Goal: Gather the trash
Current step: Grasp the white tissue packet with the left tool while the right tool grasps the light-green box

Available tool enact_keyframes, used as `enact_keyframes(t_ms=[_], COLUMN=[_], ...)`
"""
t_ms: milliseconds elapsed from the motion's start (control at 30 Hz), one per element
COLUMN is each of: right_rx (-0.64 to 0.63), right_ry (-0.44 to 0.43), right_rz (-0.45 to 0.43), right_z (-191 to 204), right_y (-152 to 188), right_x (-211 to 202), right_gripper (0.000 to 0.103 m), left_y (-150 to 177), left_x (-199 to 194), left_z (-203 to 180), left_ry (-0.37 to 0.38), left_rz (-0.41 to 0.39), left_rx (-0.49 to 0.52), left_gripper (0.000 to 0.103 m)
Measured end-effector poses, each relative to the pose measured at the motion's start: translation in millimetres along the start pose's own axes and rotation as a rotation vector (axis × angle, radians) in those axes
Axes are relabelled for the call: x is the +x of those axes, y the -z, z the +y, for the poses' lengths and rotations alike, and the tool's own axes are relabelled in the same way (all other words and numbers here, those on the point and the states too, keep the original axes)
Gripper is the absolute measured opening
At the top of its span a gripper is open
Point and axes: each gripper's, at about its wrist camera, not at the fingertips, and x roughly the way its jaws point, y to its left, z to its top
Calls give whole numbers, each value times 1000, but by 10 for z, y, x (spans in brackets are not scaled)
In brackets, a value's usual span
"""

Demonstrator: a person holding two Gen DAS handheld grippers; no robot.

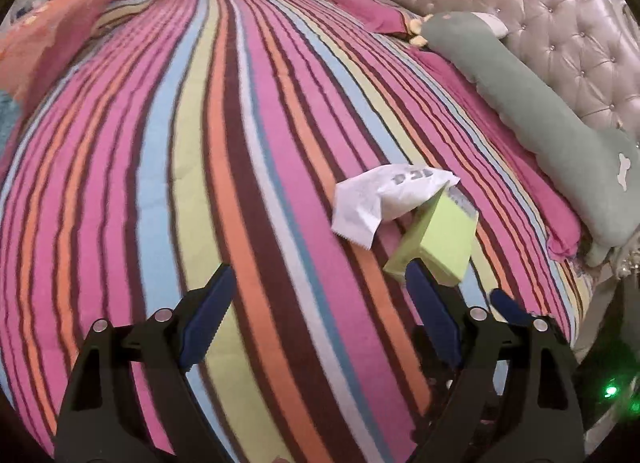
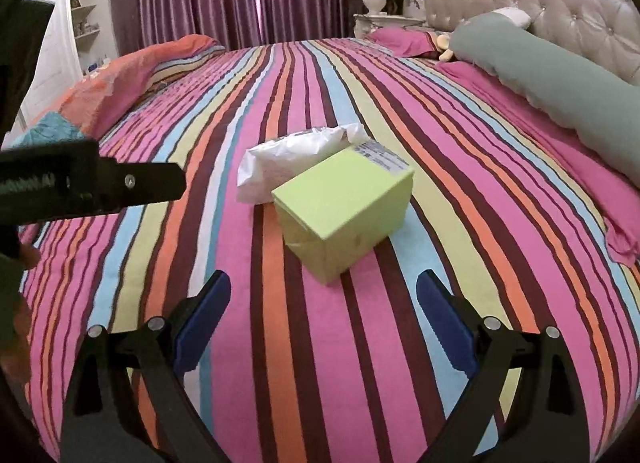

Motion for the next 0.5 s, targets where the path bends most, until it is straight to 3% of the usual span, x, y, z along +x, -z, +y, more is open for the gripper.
enact_keyframes(t_ms=[500], right_rx=[42], right_ry=[18], right_rz=[19], right_z=[30], right_y=[-243], right_x=[449], right_gripper=[90], left_y=[-326], left_x=[341], left_z=[26], left_ry=[64], left_rz=[34], left_rx=[92], left_gripper=[84])
